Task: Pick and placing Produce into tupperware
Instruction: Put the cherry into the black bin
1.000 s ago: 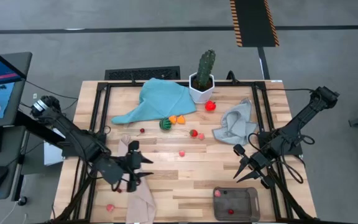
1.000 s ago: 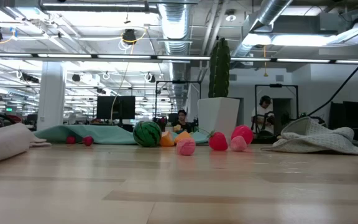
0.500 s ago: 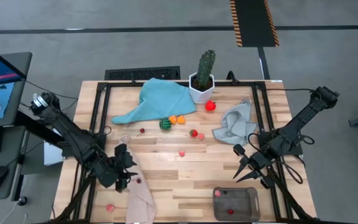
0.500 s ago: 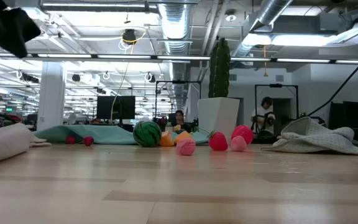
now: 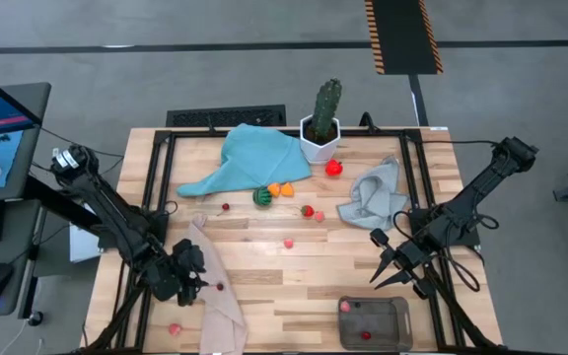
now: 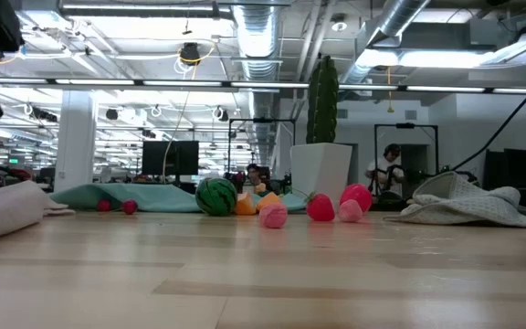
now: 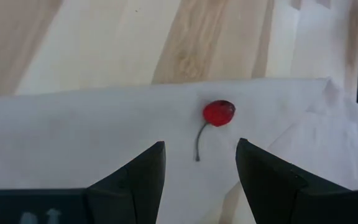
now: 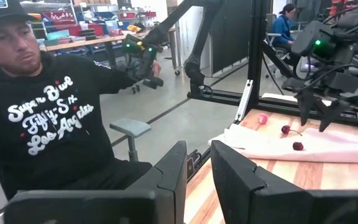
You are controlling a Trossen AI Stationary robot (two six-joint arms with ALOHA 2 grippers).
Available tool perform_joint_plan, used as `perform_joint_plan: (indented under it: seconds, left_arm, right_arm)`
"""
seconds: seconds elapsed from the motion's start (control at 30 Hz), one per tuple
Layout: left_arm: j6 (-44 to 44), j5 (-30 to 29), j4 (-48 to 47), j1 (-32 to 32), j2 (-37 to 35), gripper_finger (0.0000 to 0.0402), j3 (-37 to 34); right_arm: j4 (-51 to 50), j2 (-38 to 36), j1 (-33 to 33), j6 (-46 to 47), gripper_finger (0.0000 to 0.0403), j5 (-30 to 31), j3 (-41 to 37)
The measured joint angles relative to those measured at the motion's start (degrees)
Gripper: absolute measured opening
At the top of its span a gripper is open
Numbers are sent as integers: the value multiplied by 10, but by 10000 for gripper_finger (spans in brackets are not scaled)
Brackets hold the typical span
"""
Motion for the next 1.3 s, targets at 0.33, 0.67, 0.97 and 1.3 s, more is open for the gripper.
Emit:
perform_joint_plan:
  seconds: [0.33, 0.67, 0.97, 1.3]
  left_arm:
    - [-36, 16, 64, 0, 0, 184, -53]
    - [50, 11, 112, -6, 18, 184, -60]
    - [70, 29, 148, -6, 157, 184, -26]
    - [69, 8, 123, -5, 221, 182, 26]
  right_arm:
    - [0, 0, 0, 0, 98, 0, 0]
    - [7, 0, 0, 0, 98, 8, -9]
    - [16, 0, 0, 0, 98, 17, -14]
    - [17, 0, 0, 0, 98, 17, -14]
